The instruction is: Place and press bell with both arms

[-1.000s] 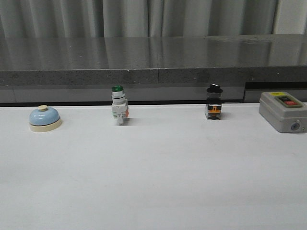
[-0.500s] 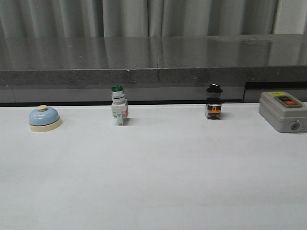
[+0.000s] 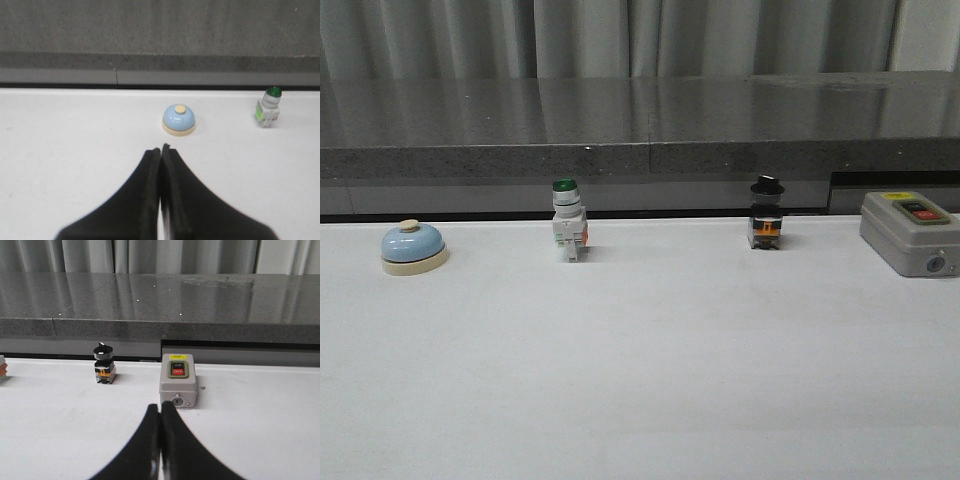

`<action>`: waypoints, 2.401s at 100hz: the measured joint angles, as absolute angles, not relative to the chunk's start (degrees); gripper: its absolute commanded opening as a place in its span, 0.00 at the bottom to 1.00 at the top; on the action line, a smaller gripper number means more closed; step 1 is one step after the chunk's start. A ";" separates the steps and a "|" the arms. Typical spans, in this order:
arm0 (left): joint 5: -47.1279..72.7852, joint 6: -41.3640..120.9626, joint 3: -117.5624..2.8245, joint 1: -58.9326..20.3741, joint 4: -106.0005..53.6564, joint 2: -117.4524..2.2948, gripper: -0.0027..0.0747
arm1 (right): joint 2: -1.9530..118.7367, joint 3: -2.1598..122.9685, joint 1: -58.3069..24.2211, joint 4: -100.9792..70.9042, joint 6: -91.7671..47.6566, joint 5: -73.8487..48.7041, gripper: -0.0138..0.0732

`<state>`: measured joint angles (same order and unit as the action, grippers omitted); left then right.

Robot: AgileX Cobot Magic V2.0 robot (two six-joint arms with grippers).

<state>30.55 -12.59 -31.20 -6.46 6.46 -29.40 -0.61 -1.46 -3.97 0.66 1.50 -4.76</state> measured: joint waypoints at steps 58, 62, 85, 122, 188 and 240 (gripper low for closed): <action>36.38 -12.59 -41.33 -6.46 5.93 -51.22 0.25 | -0.61 -1.46 -3.97 0.66 1.50 -4.76 0.09; 36.69 -12.59 -41.33 -6.46 5.93 -51.34 0.39 | -0.61 -1.46 -3.97 0.66 1.50 -4.76 0.09; 38.49 -12.59 -41.33 -6.46 5.84 -51.55 0.90 | -0.61 -1.46 -3.97 0.66 1.50 -4.76 0.09; 37.68 -12.59 -42.91 -6.46 5.59 -54.36 0.88 | -0.61 -1.46 -3.97 0.66 1.50 -4.76 0.09; 36.74 -10.19 -67.43 -9.18 4.55 -89.72 0.87 | -0.61 -1.46 -3.97 0.66 1.50 -4.76 0.09; 35.90 -9.53 -79.53 -9.18 4.55 -109.32 0.87 | -0.61 -1.46 -3.97 0.66 1.50 -4.76 0.09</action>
<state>35.90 -9.53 -79.53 -9.18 4.55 -109.32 -0.61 -1.46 -3.97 0.66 1.50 -4.76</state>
